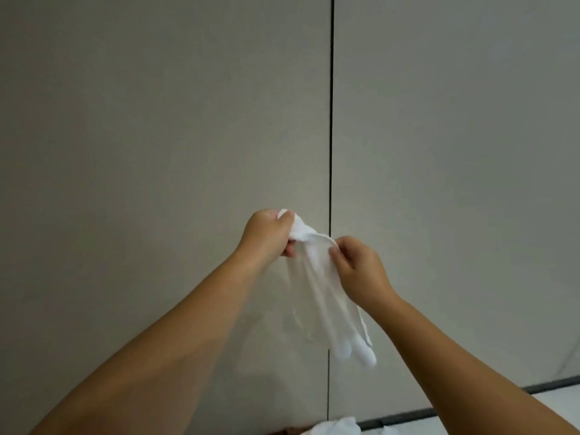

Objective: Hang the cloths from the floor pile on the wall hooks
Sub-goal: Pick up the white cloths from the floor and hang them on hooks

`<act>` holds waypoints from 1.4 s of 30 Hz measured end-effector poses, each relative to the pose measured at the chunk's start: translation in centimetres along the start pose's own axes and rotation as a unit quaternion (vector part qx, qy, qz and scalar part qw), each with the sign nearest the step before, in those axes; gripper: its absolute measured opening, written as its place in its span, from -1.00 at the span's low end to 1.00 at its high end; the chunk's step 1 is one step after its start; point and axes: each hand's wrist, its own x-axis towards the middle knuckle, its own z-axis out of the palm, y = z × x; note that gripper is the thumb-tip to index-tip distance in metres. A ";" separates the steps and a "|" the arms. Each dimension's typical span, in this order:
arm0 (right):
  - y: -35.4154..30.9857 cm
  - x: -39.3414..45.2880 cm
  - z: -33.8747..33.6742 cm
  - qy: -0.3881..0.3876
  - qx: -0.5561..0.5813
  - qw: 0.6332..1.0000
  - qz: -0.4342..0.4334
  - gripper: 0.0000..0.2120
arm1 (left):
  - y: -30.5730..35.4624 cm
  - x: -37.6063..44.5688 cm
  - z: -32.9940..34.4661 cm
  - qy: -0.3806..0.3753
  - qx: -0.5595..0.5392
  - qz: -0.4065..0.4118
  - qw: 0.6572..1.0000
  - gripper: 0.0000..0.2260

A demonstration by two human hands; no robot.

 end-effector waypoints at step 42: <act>-13.8 5.1 -9.9 0.004 -0.095 0.991 -0.098 -0.75 | 2.6 -3.2 -0.2 -0.102 0.062 0.095 0.988 -0.66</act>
